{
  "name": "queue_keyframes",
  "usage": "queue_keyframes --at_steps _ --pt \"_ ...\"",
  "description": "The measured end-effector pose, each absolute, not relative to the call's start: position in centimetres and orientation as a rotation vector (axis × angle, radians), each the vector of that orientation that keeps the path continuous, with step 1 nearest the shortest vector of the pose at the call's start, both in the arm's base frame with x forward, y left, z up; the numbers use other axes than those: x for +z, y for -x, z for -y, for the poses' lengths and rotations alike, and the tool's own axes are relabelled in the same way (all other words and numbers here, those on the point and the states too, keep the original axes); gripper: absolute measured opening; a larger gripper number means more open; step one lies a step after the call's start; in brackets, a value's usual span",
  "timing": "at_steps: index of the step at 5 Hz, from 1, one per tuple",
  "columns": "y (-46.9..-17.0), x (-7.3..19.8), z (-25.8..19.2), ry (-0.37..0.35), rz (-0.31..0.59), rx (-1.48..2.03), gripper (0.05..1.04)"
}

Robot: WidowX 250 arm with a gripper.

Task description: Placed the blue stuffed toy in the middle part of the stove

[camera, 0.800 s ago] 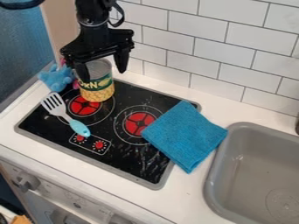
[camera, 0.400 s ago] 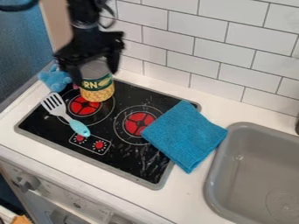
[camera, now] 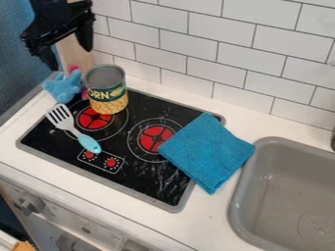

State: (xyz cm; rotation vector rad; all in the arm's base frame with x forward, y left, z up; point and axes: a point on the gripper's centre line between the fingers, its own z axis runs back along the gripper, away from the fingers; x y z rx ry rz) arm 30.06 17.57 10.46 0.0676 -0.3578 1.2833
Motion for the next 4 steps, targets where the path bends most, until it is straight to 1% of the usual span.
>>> queue_keyframes --at_steps 1,2,3,4 --pt "-30.6 8.8 -21.2 -0.129 0.340 1.435 1.001" --pt "-31.7 7.1 -22.9 -0.168 0.314 1.498 1.001" --pt "-32.1 6.3 -23.1 -0.188 0.304 1.490 1.001" --pt "-32.6 4.3 -22.4 -0.193 0.270 1.436 1.001"
